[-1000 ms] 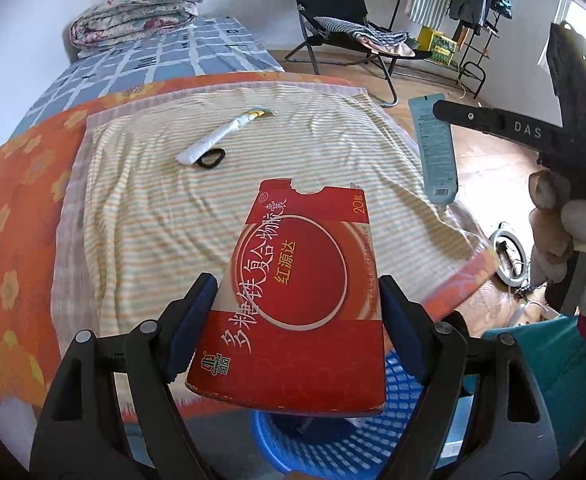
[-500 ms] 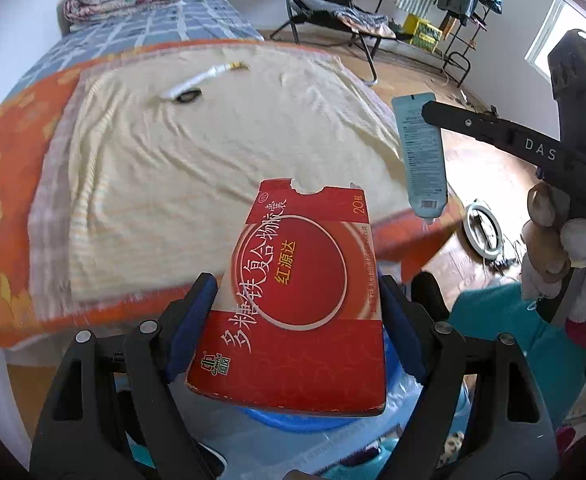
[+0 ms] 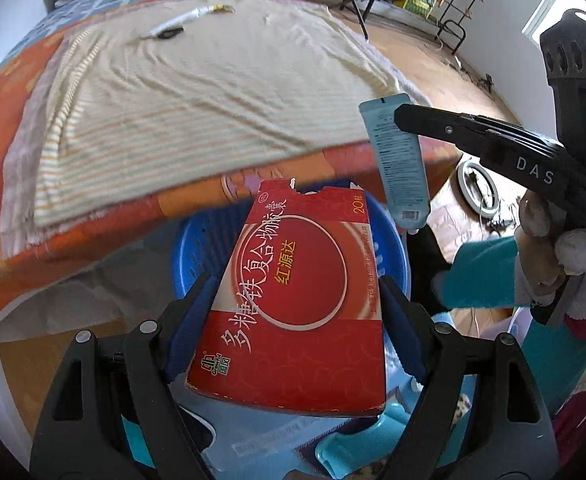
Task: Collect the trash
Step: 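Carry the red box and blue tube over the blue basket and release both, then move both tools back over the bed toward the white tube and wrapper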
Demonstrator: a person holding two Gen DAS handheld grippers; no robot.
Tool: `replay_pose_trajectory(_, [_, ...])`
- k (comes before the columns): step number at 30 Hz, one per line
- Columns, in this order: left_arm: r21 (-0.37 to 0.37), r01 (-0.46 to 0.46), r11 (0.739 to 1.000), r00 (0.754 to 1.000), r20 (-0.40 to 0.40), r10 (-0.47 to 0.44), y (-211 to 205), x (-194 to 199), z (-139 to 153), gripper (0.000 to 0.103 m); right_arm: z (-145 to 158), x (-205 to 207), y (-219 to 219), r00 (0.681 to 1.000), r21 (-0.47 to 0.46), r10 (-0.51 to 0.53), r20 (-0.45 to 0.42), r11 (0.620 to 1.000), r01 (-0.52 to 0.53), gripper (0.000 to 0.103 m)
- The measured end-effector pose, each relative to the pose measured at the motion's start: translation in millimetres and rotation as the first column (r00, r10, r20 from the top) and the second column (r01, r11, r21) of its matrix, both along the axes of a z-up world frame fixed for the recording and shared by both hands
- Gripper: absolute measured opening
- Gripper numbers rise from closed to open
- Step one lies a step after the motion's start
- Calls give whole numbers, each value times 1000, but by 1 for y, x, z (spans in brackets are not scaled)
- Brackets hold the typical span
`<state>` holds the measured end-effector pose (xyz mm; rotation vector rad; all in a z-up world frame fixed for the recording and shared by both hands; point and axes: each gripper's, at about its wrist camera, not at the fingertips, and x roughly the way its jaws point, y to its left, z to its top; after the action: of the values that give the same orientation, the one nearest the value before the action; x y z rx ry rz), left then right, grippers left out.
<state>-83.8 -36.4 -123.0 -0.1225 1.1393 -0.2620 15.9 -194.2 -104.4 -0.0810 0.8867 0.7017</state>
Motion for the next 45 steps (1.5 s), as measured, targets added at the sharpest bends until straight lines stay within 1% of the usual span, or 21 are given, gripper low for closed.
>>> replay_pose_trajectory(4, [6, 7, 1000, 999, -36, -7, -2, -4, -13, 82, -15, -10, 2, 1000, -27, 15, -16, 1000, -16, 2])
replay_pose_trajectory(12, [8, -10, 1000, 993, -114, 11, 4, -4, -35, 83, -39, -19, 6, 998, -62, 29, -54, 998, -32, 2])
replay_pose_trajectory(22, [31, -19, 999, 989, -145, 24, 5, 3, -46, 84, -67, -22, 4, 990, -88, 20, -137, 996, -32, 4])
replay_pose_trajectory(23, [34, -18, 999, 989, -145, 23, 4, 4, -47, 84, -69, -23, 4, 989, -91, 16, -146, 995, -29, 6])
replay_pose_trajectory(25, [45, -20, 999, 989, -142, 26, 3, 5, -48, 85, -74, -22, 2, 987, -93, 7, -163, 995, -23, 28])
replay_pose_trajectory(27, [45, -25, 999, 989, -144, 31, 4, 7, -49, 85, -78, -23, -1, 985, -96, 0, -174, 995, -17, 31])
replay_pose_trajectory(29, [45, -31, 999, 989, -142, 37, 4, 7, -49, 85, -80, -23, -1, 983, -106, -3, -183, 994, -16, 37])
replay_pose_trajectory(31, [45, -33, 998, 990, -139, 39, 4, 8, -48, 85, -81, -23, -1, 983, -109, -7, -186, 994, -14, 53])
replay_pose_trajectory(35, [49, -34, 998, 991, -128, 40, 3, 9, -46, 85, -81, -24, -1, 984, -114, -14, -176, 993, -7, 64])
replay_pose_trajectory(37, [53, -31, 998, 992, -123, 37, 2, 10, -45, 85, -80, -24, -1, 985, -113, -15, -175, 994, -5, 73])
replay_pose_trajectory(40, [59, -27, 998, 993, -114, 34, -1, 10, -43, 85, -79, -23, -1, 984, -110, -21, -178, 994, 2, 81])
replay_pose_trajectory(45, [64, -29, 998, 994, -103, 35, 0, 14, -41, 85, -78, -18, -1, 982, -110, -37, -184, 994, 17, 85])
